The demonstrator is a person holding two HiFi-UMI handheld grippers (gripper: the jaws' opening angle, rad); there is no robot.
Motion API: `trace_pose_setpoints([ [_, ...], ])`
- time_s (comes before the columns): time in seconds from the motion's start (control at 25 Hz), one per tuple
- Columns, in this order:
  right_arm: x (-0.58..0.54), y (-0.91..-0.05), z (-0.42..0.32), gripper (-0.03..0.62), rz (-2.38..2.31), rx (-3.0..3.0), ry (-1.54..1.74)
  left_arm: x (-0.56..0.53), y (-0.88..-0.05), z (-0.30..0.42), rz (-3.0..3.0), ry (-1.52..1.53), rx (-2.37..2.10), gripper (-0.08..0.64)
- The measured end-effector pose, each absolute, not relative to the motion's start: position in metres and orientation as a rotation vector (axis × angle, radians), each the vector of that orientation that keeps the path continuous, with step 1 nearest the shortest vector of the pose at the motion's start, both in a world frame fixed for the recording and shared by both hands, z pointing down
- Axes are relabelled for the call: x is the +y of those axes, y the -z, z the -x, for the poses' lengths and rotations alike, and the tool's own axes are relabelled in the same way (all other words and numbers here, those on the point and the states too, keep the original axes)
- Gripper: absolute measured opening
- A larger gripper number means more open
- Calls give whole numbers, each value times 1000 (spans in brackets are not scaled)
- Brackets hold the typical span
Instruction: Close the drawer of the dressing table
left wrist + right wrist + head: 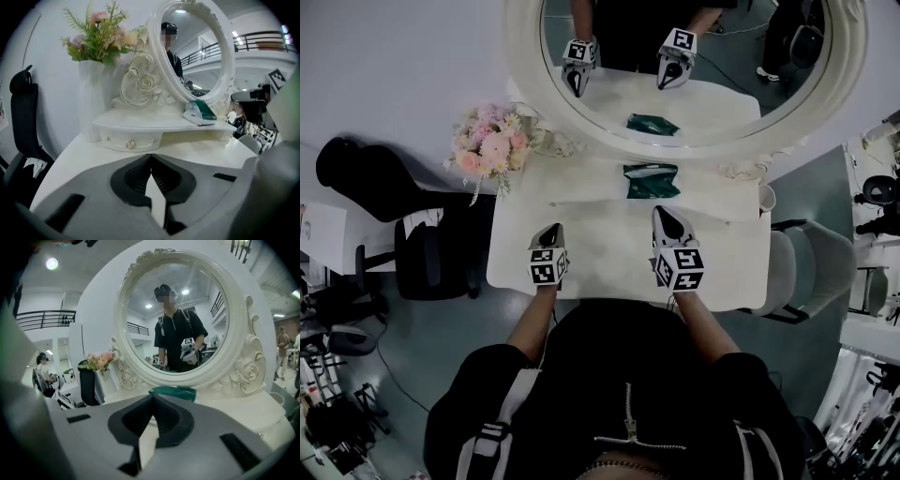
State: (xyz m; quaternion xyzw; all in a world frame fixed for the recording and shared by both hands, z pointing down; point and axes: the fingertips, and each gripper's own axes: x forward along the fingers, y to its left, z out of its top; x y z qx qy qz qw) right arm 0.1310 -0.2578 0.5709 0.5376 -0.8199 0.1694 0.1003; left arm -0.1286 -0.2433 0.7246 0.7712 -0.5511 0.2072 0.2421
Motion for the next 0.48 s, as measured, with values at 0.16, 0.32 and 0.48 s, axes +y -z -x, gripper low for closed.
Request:
trace_pose_setpoints([
  [0.16,-254,-573,-128,0,-1581,-2427,-497,-242,-710,118,-2155,-524,-1494,6],
  [0.32,-252,-568,-129,0,-1593,-2431,-482,-249,-680,99,-2251,-479,-1477,6],
  [0.48,-250,-561,-136,0,-1634,-2427,-445,-259,-642,74,-2373,-420,-1455,6],
])
